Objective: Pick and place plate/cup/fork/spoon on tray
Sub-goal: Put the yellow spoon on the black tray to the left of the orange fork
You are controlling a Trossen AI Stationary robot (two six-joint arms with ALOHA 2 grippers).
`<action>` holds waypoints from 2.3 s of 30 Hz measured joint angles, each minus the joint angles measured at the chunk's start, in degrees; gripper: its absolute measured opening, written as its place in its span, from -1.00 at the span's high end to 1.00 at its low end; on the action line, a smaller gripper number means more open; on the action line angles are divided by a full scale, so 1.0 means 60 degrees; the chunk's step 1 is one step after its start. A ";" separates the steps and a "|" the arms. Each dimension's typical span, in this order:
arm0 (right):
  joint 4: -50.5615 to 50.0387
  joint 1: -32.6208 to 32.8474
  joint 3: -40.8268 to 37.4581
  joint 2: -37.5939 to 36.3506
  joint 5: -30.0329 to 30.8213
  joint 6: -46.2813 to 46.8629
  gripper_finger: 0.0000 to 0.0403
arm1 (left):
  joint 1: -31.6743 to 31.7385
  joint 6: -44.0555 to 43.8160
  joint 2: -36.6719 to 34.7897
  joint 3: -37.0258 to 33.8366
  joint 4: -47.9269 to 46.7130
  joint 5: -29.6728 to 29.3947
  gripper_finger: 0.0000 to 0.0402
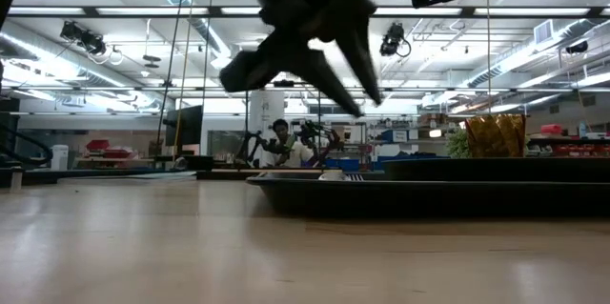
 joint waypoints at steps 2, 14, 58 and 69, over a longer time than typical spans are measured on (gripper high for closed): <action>-0.0005 0.0002 0.0000 0.0000 0.0000 0.0000 0.63 | 0.0000 -0.0160 0.0032 -0.0082 -0.0189 0.0197 0.57; -0.0020 0.0002 0.0000 0.0000 0.0000 0.0007 0.63 | 0.0007 -0.0299 0.0714 -0.0087 -0.0503 0.0676 0.57; -0.0111 0.0000 0.0000 0.0000 -0.0004 -0.0038 0.63 | 0.0528 0.0530 0.0755 -0.0090 -0.1204 0.1276 0.57; -0.0043 -0.0002 0.0000 -0.0010 -0.0010 0.0004 0.63 | 0.0639 0.1125 0.0685 -0.0077 -0.1173 -0.0549 0.60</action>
